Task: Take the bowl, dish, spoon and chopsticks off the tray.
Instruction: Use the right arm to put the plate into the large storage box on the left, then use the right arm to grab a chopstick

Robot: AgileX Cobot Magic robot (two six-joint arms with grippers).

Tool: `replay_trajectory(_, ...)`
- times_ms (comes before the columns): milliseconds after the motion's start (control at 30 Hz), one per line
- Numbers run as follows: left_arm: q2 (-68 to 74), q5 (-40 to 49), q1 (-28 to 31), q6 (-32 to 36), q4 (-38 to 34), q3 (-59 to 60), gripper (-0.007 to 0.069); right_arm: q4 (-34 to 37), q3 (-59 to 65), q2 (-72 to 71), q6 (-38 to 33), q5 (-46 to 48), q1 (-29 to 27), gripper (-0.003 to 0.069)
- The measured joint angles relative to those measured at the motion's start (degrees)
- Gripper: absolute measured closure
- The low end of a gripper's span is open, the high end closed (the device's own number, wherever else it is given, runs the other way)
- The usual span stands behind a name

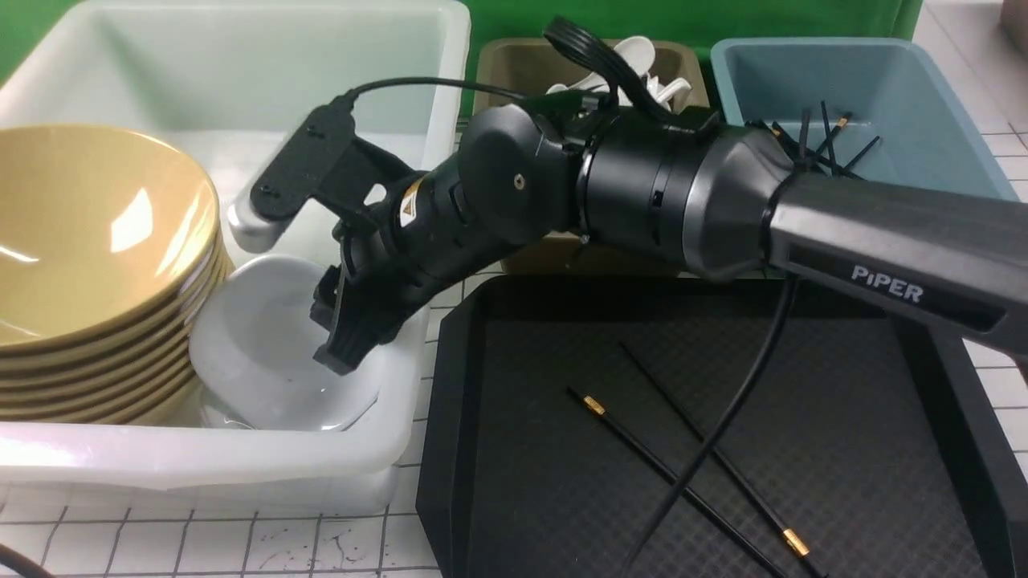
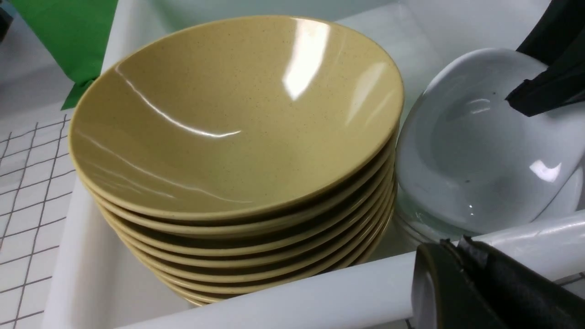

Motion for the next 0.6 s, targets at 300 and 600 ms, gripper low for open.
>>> replay_trajectory(300,0.2,-1.9,0.0,-5.2,0.2,0.1,0.0636,-20.8,-7.6,-11.2,13.7,20.2,-4.1,0.0132)
replay_trajectory(600,27.0,-3.7,-1.2,-12.8,-6.4,-8.7,0.0636,-25.0,1.0,-18.6,23.9,32.7,-14.6,0.0314)
